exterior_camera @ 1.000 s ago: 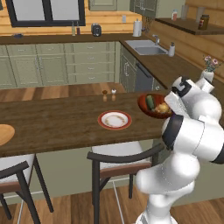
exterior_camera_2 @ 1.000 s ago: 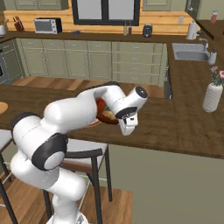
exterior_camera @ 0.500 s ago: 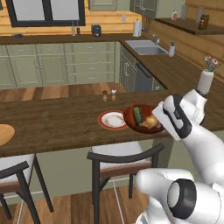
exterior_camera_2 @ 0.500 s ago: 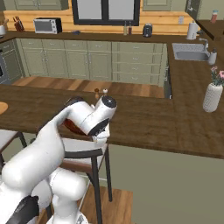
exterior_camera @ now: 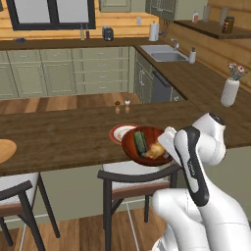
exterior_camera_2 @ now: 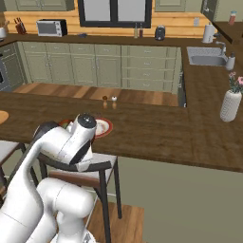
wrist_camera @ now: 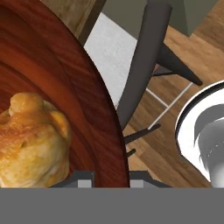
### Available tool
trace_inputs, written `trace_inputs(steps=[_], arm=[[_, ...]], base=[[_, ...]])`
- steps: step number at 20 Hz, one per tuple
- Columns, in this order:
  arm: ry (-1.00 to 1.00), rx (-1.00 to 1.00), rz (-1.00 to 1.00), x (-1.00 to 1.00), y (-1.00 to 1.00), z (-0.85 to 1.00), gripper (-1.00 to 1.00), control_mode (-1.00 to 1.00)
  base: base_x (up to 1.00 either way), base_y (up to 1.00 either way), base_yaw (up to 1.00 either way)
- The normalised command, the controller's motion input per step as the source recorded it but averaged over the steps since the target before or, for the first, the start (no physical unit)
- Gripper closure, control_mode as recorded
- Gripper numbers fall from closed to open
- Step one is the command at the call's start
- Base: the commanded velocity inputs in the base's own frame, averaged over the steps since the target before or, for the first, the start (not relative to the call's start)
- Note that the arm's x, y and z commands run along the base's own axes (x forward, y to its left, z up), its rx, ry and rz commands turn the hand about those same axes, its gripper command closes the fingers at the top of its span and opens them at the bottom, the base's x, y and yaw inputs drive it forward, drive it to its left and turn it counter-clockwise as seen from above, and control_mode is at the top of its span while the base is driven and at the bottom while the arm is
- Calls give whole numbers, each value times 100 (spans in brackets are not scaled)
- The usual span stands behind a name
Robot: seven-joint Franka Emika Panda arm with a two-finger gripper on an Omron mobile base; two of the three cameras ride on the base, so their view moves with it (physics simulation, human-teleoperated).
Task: Pick the chicken drumstick and cucumber from their plates and place them in the bowl. Then put the bowl in the fridge.
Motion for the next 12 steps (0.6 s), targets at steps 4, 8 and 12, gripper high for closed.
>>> trace_inputs(steps=[4,8,12], arm=[[0,0,4,-53,-10,7,100,-100],[0,0,8,-60,-22,2,100,-100],[-1,0,4,-34,-7,0,100,-100]], base=[[0,0,0],[0,0,0],[0,0,0]])
